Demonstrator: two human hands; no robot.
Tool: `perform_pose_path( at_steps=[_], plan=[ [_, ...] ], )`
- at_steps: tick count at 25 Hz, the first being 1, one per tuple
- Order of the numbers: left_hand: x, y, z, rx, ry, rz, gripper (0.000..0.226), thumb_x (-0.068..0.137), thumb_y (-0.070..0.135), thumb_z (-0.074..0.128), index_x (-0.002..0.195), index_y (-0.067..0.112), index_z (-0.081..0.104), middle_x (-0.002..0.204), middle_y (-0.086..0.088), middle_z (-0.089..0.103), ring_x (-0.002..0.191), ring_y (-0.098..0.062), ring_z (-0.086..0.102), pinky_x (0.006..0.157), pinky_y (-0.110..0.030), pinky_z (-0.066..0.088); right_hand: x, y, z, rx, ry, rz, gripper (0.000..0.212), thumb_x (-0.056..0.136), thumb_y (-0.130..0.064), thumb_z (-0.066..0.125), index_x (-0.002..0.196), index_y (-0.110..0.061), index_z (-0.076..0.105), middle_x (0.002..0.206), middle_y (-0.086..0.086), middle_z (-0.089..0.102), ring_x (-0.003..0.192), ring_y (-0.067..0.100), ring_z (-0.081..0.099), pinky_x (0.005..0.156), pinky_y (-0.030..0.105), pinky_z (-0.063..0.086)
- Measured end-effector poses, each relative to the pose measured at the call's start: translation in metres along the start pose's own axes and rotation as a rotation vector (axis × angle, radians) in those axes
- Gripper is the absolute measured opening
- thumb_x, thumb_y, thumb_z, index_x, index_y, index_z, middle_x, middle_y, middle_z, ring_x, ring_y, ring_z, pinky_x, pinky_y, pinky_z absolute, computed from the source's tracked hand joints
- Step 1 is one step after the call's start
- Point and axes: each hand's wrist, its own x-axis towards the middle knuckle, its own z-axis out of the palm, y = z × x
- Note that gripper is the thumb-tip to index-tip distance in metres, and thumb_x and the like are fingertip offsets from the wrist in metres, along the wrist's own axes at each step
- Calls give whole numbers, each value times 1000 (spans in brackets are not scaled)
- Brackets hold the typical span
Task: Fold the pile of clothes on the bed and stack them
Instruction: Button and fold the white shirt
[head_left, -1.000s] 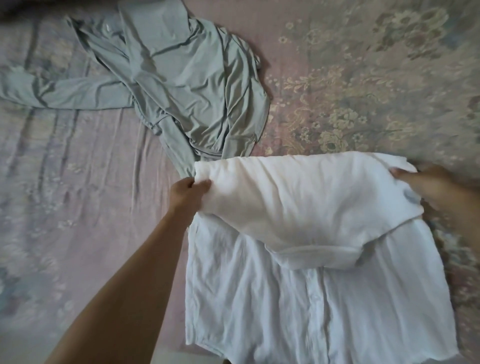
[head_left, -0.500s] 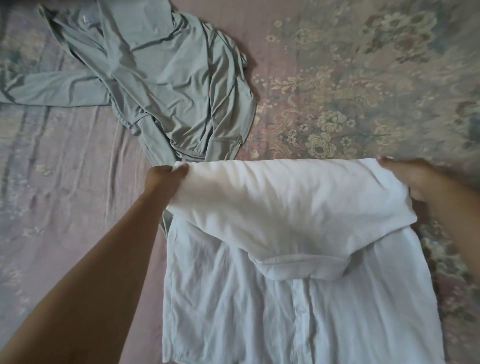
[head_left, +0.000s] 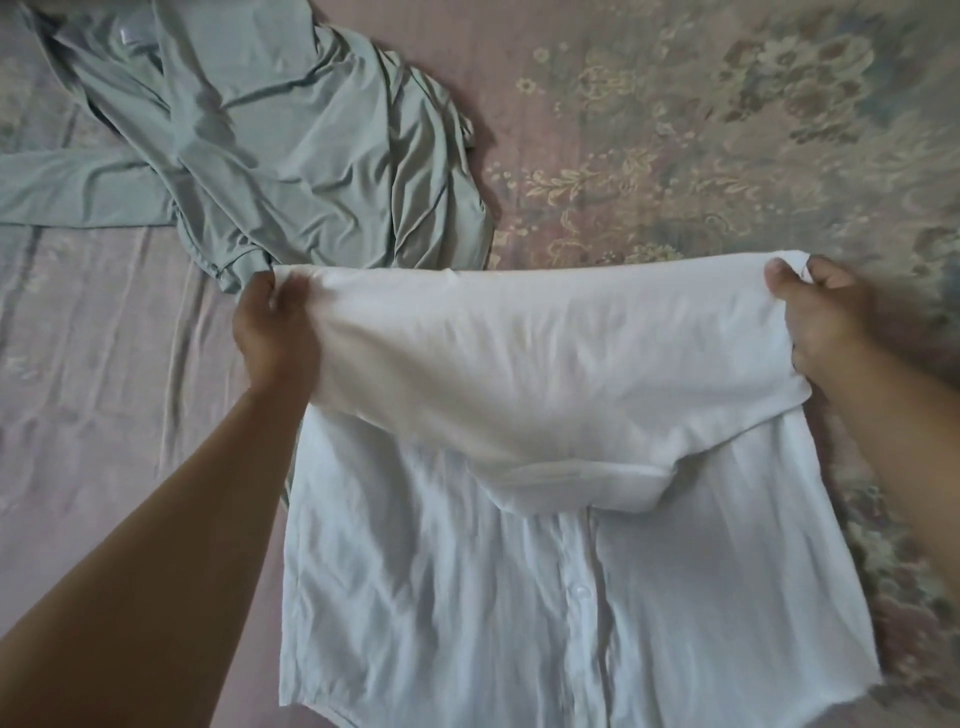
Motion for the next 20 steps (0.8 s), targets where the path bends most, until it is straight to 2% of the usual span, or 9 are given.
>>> perform_pose_path(
  at_steps=[2,4,5,7,9,10,12,15,20],
  plan=[
    [4,3,18,144,-12,27,10,95,21,48,86,20,51,94,-5,50,88,-17,45,75,-26,34,20,-3,7,-107,17,-67,56,89,-24,66,138,-6,46,119,-5,50,106,8,48,89,15,41],
    [4,2,29,439,-18,98,17,95,16,45,109,13,52,116,-13,53,108,-28,50,89,-36,35,29,-2,9,-308,70,-128,51,83,-21,70,128,-2,54,120,1,55,105,14,51,80,9,42],
    [1,2,32,600,8,192,33,93,13,44,125,8,47,131,-17,48,121,-33,45,100,-43,33,27,0,9,-452,166,-161,49,81,-24,69,122,-2,56,125,8,56,108,21,52,85,16,44],
    [-18,5,44,743,-40,562,54,92,19,44,144,9,34,150,-19,32,138,-37,29,113,-53,15,2,8,25,-744,303,-364,50,82,-35,59,123,-7,51,137,19,45,125,35,42,105,42,34],
    [-47,12,69,834,-208,981,59,93,38,40,149,21,28,155,-14,24,142,-37,21,108,-65,5,-46,19,64,-920,74,-707,53,91,-41,46,139,-18,42,151,16,30,139,40,24,111,58,12],
    [-58,11,81,889,-277,1058,60,93,47,36,149,27,27,156,-11,23,143,-37,20,104,-70,1,-67,26,85,-1014,-86,-848,55,93,-46,38,144,-28,35,155,11,24,142,39,17,108,63,4],
    [-64,-3,94,941,-354,1011,61,92,58,27,148,32,28,156,-11,23,142,-41,20,102,-69,-14,-84,39,110,-1248,-285,-901,60,90,-60,18,147,-45,10,160,-2,9,146,34,3,102,72,-2],
    [-48,-44,80,934,-384,910,64,91,64,21,149,36,21,159,-7,12,145,-39,8,98,-66,-25,-46,55,82,-1348,-281,-674,65,78,-72,-4,138,-52,-22,157,-15,-16,145,26,-17,103,71,-6],
    [-33,-58,61,940,-398,669,68,85,68,20,148,44,9,160,1,-3,146,-29,-7,97,-76,-9,-9,61,22,-1399,-249,-531,76,74,-75,-11,144,-46,-13,158,-11,-16,146,19,-15,111,62,-5]
  ],
)
